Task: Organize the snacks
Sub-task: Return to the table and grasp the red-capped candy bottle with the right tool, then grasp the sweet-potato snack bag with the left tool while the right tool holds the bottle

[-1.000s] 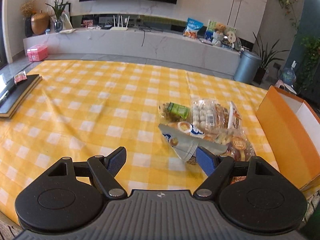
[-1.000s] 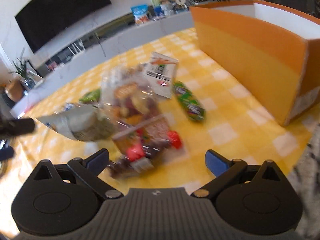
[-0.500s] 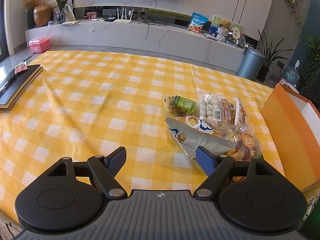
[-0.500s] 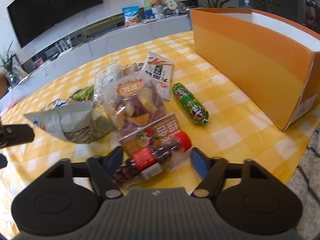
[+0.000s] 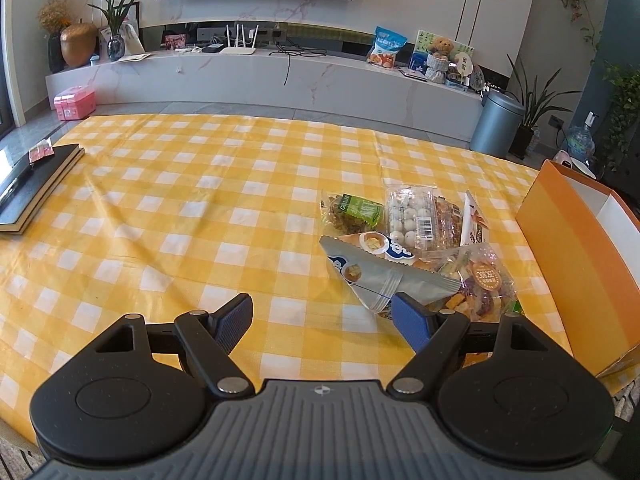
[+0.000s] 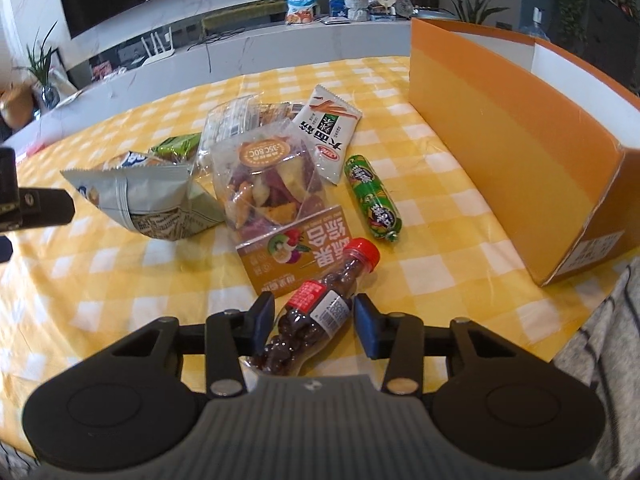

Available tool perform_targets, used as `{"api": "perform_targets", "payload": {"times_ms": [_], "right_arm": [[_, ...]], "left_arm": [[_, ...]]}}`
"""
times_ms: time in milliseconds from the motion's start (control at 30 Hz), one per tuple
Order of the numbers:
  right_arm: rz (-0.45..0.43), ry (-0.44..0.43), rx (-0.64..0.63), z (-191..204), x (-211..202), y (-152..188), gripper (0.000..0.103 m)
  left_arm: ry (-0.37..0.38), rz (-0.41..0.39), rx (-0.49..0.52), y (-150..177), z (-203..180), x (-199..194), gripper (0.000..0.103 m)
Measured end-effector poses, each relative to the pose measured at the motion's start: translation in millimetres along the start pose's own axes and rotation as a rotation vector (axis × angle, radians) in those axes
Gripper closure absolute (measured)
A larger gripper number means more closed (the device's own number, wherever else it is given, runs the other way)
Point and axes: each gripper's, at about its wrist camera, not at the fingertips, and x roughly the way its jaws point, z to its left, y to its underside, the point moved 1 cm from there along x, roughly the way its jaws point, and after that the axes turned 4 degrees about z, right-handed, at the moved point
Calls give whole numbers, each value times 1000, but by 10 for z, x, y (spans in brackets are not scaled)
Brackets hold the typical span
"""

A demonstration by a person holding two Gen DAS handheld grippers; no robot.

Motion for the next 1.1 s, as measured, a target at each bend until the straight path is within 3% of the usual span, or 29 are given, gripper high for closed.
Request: {"api": "perform_targets", "payload": {"times_ms": [133, 367, 500, 733, 1000, 1100], "right_arm": [[-15, 58, -54, 70, 82, -27, 63], [1, 20, -14, -173, -22, -88, 68], [-30, 11, -29, -354, -195, -158, 69], [-55, 14, -86, -641, -392, -142, 70], [-32, -51, -62, -807, -394, -64, 73], [-36, -71, -53, -834, -379, -59, 73]], "left_arm": [[-3, 1, 10, 10, -17, 9, 10], [21, -18, 70, 33, -128, -40, 10], [115, -11, 116, 48, -265, -58, 10], [241, 88, 167, 93, -675, 101, 10], [119, 182, 165, 68, -1090, 542, 10], [64, 174, 120, 44, -1171, 659, 10]]}}
